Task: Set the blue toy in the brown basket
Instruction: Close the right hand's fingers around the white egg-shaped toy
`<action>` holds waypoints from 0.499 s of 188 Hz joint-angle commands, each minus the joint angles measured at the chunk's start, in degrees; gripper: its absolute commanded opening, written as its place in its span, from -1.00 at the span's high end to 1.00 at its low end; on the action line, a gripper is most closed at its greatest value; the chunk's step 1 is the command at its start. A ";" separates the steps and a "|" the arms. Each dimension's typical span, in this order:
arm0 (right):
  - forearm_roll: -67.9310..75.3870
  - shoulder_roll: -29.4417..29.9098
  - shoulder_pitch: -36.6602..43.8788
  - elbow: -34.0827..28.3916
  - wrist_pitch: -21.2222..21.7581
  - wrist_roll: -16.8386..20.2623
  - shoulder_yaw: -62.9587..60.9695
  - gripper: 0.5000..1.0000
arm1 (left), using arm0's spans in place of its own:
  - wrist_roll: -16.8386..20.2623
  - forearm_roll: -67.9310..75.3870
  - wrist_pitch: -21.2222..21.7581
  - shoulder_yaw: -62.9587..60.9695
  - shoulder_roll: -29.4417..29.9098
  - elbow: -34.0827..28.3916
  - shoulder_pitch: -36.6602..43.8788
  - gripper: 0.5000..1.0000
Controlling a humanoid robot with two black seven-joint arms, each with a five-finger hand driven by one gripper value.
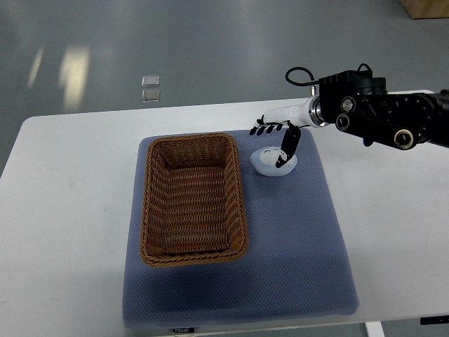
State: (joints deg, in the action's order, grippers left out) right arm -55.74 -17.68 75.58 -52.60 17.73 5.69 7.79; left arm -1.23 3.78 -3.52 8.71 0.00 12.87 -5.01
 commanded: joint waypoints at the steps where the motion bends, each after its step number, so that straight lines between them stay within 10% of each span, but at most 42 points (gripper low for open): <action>1: -0.16 0.11 -1.75 0.04 -0.85 0.02 -0.05 -0.63 | 0.00 0.00 0.00 0.00 0.00 -0.03 0.00 -1.00; 73: -0.42 1.34 -4.83 1.88 -5.25 -0.07 0.48 -0.60 | 0.00 0.00 0.00 0.08 0.00 -0.03 0.00 -1.00; 94: -0.51 1.34 -5.53 1.88 -5.86 -0.15 0.48 -0.32 | 0.00 0.00 0.00 0.08 0.00 -0.03 0.09 -1.00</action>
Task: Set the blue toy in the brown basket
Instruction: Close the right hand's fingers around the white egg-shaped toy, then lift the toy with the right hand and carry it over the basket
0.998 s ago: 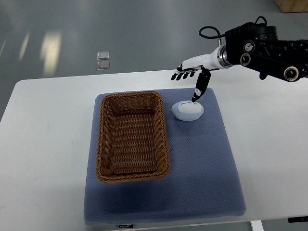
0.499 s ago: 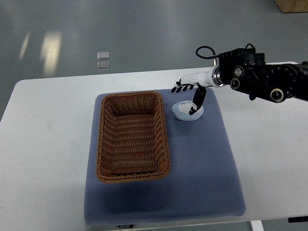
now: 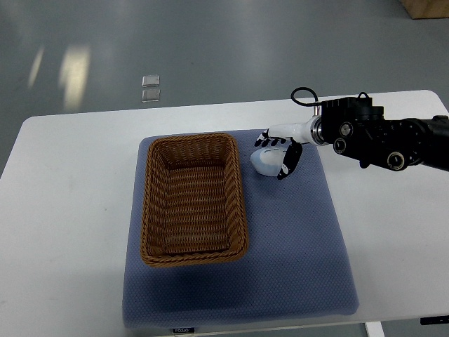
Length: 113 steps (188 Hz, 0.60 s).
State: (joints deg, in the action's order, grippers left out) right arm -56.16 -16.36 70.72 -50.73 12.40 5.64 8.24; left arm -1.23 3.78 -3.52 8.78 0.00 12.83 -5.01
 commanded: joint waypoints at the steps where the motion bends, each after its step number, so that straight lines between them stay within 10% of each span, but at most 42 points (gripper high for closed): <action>1: -0.18 0.01 -0.67 0.01 -0.53 -0.19 0.02 -0.27 | 0.00 0.00 0.00 0.01 0.00 0.00 0.09 -1.00; 38: -1.15 -0.08 -0.76 0.01 -1.32 -0.37 -0.07 1.00 | 0.00 0.00 0.00 0.01 0.00 0.00 0.26 -1.00; 113: 0.35 -5.52 9.61 -4.29 2.98 -0.28 -0.94 1.00 | 0.00 0.00 0.00 0.01 0.00 -0.08 0.26 -1.00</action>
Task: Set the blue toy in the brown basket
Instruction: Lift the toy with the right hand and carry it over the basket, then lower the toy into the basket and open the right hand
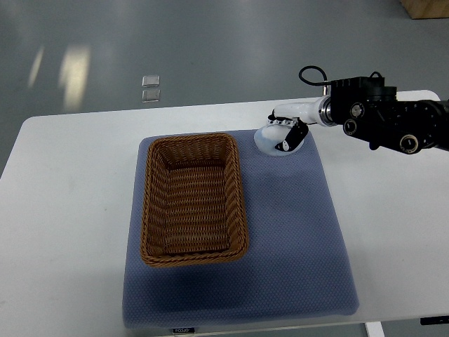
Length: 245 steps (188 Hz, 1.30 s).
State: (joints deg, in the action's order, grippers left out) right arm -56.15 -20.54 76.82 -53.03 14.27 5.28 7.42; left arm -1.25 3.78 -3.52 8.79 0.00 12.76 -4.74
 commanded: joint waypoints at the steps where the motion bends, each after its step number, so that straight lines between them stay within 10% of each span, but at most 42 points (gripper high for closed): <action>1: 0.43 -1.44 3.77 -2.34 1.20 0.09 -0.13 1.00 | 0.02 0.00 0.00 0.00 0.00 -0.02 0.00 -1.00; 46: 8.34 -0.21 8.87 -8.59 1.64 -0.09 -0.48 1.00 | 0.02 0.00 0.00 0.00 0.00 -0.28 0.00 -1.00; 117: 8.25 20.54 8.52 -2.26 -0.12 -0.18 2.24 1.00 | 0.02 0.00 0.00 0.08 0.00 0.16 -0.27 -1.00; 202: 6.49 20.54 -0.18 3.19 -3.11 -0.27 3.91 1.00 | 0.02 0.00 0.00 0.08 0.00 0.07 -0.53 -1.00; 245: 6.49 20.54 -2.29 4.07 -4.78 -0.97 3.83 0.11 | 0.02 0.00 0.00 0.08 0.00 0.07 -0.53 -1.00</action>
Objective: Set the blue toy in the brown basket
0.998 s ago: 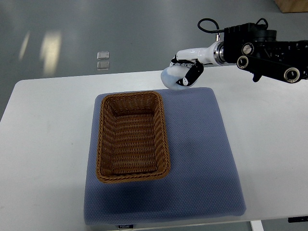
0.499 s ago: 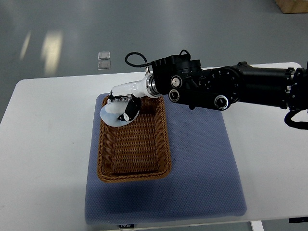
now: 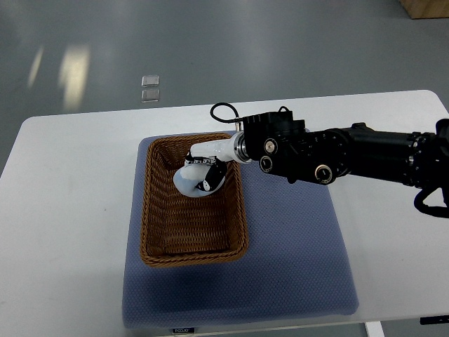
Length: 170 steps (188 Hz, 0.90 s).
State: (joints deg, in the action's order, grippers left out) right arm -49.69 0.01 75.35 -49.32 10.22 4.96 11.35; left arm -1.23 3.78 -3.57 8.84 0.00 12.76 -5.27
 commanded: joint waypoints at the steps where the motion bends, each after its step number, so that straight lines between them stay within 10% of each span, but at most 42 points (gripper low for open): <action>1: 0.03 -0.01 -0.82 0.45 -0.73 -0.92 -0.10 0.09 | 0.00 0.00 0.05 0.04 0.00 0.07 0.00 -1.00; 95: 2.58 -0.01 1.12 0.45 0.06 -1.98 -8.71 -0.41 | 0.00 0.00 0.05 0.04 0.00 0.07 0.08 -1.00; 170: 18.40 -6.51 -3.37 0.54 1.82 -2.59 -31.30 -0.43 | 0.00 0.00 0.05 -0.05 0.00 0.16 0.00 -1.00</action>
State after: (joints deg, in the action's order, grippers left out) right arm -36.24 -4.61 75.92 -49.03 12.22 2.89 -11.55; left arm -1.23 3.78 -3.51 8.80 0.00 12.80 -5.25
